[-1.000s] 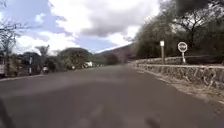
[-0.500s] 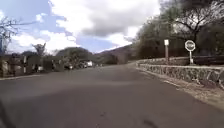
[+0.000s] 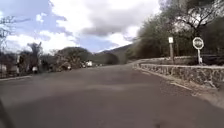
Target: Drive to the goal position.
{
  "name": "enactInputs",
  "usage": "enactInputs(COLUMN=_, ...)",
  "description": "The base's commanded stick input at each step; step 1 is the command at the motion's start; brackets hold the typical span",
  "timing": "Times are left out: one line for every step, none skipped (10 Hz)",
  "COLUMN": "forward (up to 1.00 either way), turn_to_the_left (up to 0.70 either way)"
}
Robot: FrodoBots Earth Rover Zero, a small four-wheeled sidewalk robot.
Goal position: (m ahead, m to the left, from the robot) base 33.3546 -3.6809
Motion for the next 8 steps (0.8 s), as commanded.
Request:
enactInputs(forward=1.0, turn_to_the_left=0.0)
enactInputs(forward=1.0, turn_to_the_left=0.0)
enactInputs(forward=1.0, turn_to_the_left=0.0)
enactInputs(forward=1.0, turn_to_the_left=0.0)
enactInputs(forward=1.0, turn_to_the_left=0.0)
enactInputs(forward=1.0, turn_to_the_left=0.0)
enactInputs(forward=1.0, turn_to_the_left=0.0)
enactInputs(forward=1.0, turn_to_the_left=0.0)
